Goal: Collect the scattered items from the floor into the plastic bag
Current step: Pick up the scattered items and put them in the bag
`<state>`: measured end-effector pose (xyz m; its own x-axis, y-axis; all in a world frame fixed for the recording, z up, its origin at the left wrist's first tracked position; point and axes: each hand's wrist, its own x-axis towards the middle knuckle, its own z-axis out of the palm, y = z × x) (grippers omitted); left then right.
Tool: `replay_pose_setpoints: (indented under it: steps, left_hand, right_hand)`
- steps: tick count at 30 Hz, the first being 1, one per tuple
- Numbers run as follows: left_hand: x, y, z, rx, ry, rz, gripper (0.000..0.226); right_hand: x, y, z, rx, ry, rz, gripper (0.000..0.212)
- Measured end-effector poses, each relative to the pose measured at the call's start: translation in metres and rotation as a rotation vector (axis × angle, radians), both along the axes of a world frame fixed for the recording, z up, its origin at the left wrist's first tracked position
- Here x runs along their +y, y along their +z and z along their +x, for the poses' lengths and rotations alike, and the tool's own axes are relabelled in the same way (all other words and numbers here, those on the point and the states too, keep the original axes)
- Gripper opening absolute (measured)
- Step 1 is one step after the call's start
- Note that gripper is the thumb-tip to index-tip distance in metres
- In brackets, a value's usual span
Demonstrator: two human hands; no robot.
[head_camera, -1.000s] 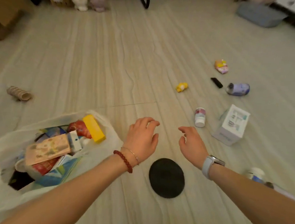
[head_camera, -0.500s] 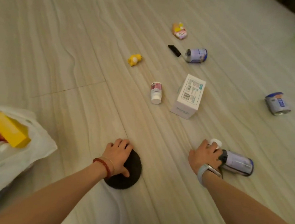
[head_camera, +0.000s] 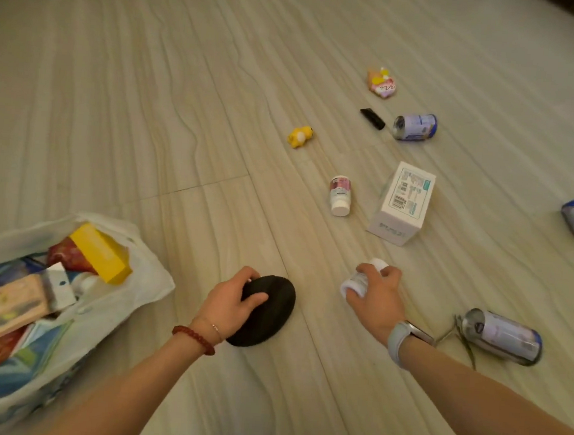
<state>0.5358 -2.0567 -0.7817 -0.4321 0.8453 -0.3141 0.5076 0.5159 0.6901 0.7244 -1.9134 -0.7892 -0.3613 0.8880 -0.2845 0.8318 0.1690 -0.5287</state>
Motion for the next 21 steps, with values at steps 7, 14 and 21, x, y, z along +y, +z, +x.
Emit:
replay_pose_setpoints:
  steps: [7,14,21]
  left_hand:
    - [-0.059,0.063,-0.059,0.139,0.381,0.291,0.03]
    - [-0.14,0.082,-0.126,0.25,0.796,0.277,0.035]
    - [-0.19,0.077,-0.166,0.513,0.821,0.033,0.035]
  right_hand:
    - [-0.042,0.046,-0.088,0.33,0.215,-0.003,0.039]
    - [-0.113,0.084,-0.193,0.464,0.713,-0.044,0.043]
    - [-0.181,0.07,-0.263,0.261,1.037,-0.088,0.045]
